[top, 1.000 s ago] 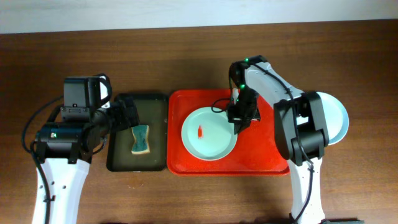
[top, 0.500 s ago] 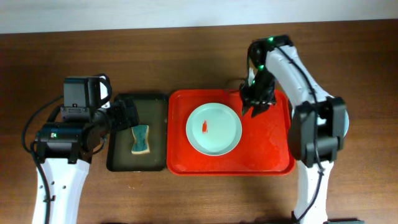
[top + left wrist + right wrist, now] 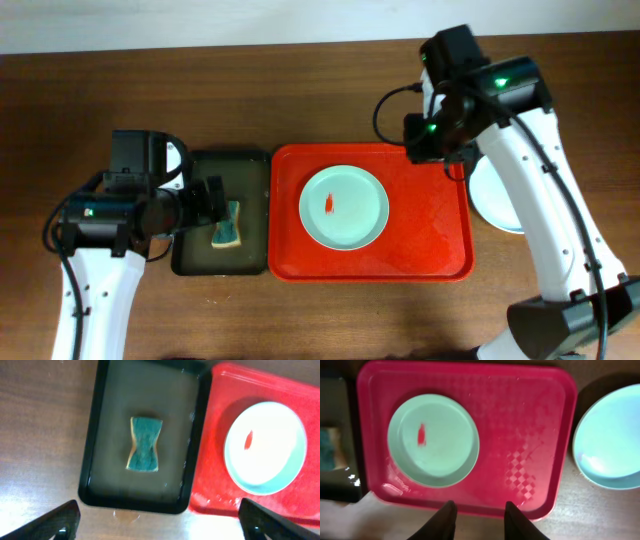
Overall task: Clean dirty plates on tray and stack at the side
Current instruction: 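Lower the left gripper into the dark tray and grasp the sponge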
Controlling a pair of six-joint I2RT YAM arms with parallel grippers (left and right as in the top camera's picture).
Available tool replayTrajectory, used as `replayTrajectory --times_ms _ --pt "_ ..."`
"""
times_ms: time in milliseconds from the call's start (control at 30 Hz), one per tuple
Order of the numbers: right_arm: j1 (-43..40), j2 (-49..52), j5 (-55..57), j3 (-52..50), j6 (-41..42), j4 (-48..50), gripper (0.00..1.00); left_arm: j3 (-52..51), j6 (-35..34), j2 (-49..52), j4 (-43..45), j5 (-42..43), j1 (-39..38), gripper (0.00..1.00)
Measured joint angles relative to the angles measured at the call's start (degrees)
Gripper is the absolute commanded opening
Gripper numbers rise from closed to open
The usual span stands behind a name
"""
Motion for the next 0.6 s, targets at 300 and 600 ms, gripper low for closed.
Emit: replayTrajectory --times_ms 300,600 --pt "3.0 -3.6 3.5 -13.6 4.4 7.3 0.61 0.0 1.0 11.9 -4.8 -2.6 0.0 0.74" --pt "2.3 -3.6 -2.6 -36.9 4.0 29.5 0.3 0.0 1.2 15.5 -1.9 -2.7 0.0 0.62"
